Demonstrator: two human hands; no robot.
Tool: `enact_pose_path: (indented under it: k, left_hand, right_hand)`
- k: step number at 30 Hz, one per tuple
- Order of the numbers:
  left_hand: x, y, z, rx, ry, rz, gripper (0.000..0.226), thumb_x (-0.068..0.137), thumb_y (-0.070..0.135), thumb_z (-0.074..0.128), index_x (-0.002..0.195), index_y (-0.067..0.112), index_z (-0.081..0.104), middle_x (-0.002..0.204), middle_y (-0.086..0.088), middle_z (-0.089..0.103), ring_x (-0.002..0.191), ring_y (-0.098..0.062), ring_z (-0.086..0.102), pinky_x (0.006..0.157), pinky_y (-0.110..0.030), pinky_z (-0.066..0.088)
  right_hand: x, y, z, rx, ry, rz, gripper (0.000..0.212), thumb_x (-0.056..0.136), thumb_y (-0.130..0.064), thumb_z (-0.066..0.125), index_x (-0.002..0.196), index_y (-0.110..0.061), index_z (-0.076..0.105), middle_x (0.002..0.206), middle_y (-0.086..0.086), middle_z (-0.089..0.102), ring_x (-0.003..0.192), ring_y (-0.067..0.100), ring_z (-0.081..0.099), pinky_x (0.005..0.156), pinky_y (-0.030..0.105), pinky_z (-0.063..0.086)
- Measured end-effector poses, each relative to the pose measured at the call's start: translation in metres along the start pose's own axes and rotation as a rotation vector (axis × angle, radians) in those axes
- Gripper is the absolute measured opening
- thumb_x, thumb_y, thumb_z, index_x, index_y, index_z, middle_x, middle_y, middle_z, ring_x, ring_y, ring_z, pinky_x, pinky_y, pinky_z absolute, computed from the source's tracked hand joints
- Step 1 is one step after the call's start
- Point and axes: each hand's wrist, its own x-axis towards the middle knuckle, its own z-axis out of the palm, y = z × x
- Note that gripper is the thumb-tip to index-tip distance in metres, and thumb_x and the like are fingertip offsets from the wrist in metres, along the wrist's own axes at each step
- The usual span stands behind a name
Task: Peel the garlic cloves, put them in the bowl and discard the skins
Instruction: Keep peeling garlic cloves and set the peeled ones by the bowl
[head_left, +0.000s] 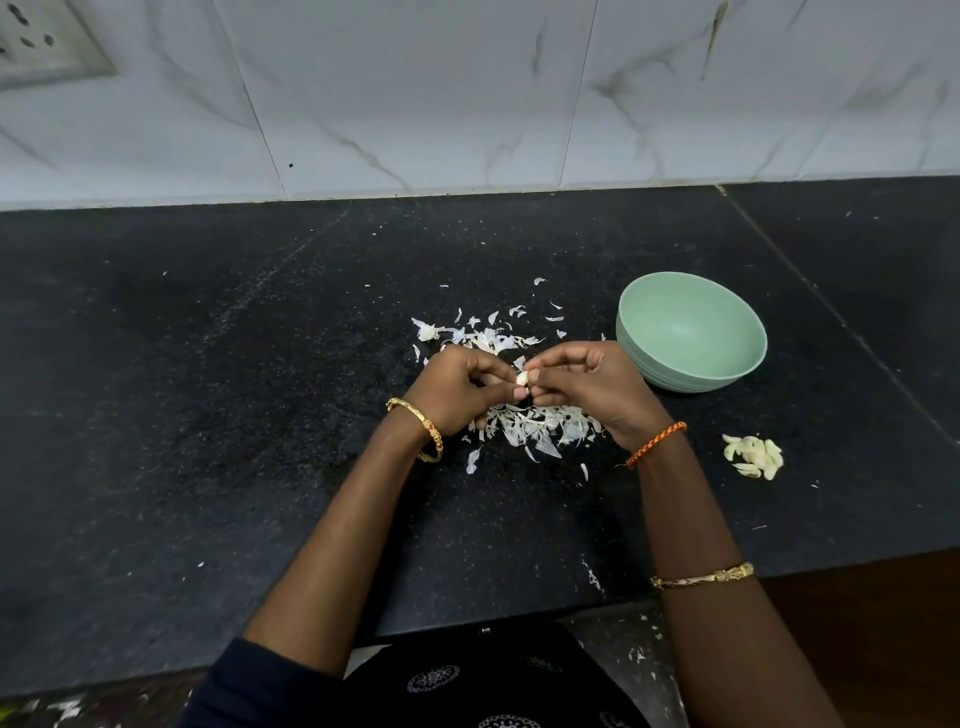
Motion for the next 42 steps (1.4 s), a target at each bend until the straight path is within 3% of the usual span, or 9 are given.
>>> enact_pose_path:
  k: [7,12,16,23,28,31,34,38,42]
  left_hand:
    - [-0.002,0.005,0.001,0.199,0.016,0.022,0.011,0.092,0.009,0.061,0.092,0.006,0.071,0.077,0.008,0.07,0.037,-0.006,0.056,0.044,-0.022,0.047]
    - [0.0,0.008,0.009,0.488,0.113,0.095,0.008,0.083,0.017,0.065,0.079,0.016,0.072,0.073,0.005,0.071,0.068,-0.012,0.067,0.066,-0.03,0.055]
    - [-0.002,0.011,0.01,0.554,0.171,0.096,0.007,0.079,0.024,0.069,0.076,0.02,0.073,0.069,0.006,0.07,0.067,-0.007,0.064,0.061,-0.025,0.051]
    - [-0.001,0.006,0.01,0.501,0.178,0.134,0.012,0.074,0.031,0.07,0.066,0.022,0.067,0.058,0.009,0.061,0.06,-0.009,0.059,0.056,-0.026,0.049]
    - [0.002,0.0,0.006,0.324,0.133,0.189,0.02,0.064,0.045,0.058,0.051,0.03,0.051,0.049,0.008,0.044,0.048,-0.008,0.04,0.051,-0.032,0.042]
    - [0.004,0.002,0.003,0.232,0.139,0.144,0.032,0.066,0.05,0.058,0.055,0.02,0.056,0.051,-0.001,0.05,0.049,-0.008,0.04,0.051,-0.027,0.037]
    - [0.005,0.002,0.006,0.103,0.211,0.051,0.042,0.074,0.037,0.055,0.054,0.002,0.047,0.051,-0.01,0.045,0.049,-0.012,0.036,0.052,-0.028,0.033]
    - [0.007,-0.005,0.012,0.114,0.323,-0.036,0.054,0.087,0.018,0.059,0.042,0.017,0.029,0.038,0.01,0.025,0.039,-0.006,0.022,0.046,-0.024,0.025]
    - [0.005,-0.013,0.01,0.142,0.44,-0.096,0.034,0.074,0.006,0.07,0.053,0.021,0.048,0.051,0.01,0.045,0.048,-0.002,0.039,0.05,-0.017,0.036]
  right_hand:
    - [0.001,0.004,0.004,0.037,0.057,0.058,0.007,0.083,0.005,0.068,0.083,-0.002,0.07,0.066,0.007,0.069,0.057,0.011,0.066,0.06,0.02,0.057]
    - [0.004,0.007,0.008,0.06,0.141,0.085,0.005,0.083,0.006,0.065,0.082,0.003,0.069,0.063,0.006,0.069,0.053,0.01,0.065,0.056,0.019,0.055]
    - [0.001,0.005,0.005,0.03,0.115,0.092,0.009,0.083,0.006,0.066,0.079,0.0,0.07,0.065,0.007,0.069,0.055,0.01,0.065,0.059,0.02,0.057]
    - [-0.002,0.002,-0.002,0.018,0.023,0.108,0.007,0.082,0.007,0.067,0.088,0.004,0.07,0.069,0.009,0.068,0.059,0.011,0.065,0.062,0.021,0.058]
    - [-0.008,0.0,-0.009,0.013,-0.162,0.101,0.014,0.083,0.009,0.064,0.085,-0.004,0.07,0.066,0.006,0.07,0.062,0.013,0.067,0.063,0.021,0.058]
    - [-0.01,0.002,-0.01,0.093,-0.217,0.09,0.017,0.082,0.006,0.064,0.094,-0.005,0.068,0.071,0.006,0.071,0.066,0.013,0.068,0.067,0.022,0.058]
    - [-0.011,0.003,-0.01,0.202,-0.235,0.108,0.021,0.084,0.003,0.062,0.103,-0.005,0.067,0.074,0.004,0.069,0.07,0.011,0.066,0.069,0.024,0.058]
    - [-0.011,0.003,-0.007,0.32,-0.198,0.164,0.016,0.092,0.003,0.051,0.096,-0.001,0.066,0.071,0.004,0.066,0.064,0.009,0.064,0.059,0.021,0.056]
    - [-0.01,0.004,-0.008,0.445,-0.02,0.24,0.01,0.093,0.004,0.05,0.094,0.005,0.06,0.078,0.016,0.069,0.061,0.013,0.068,0.051,0.018,0.053]
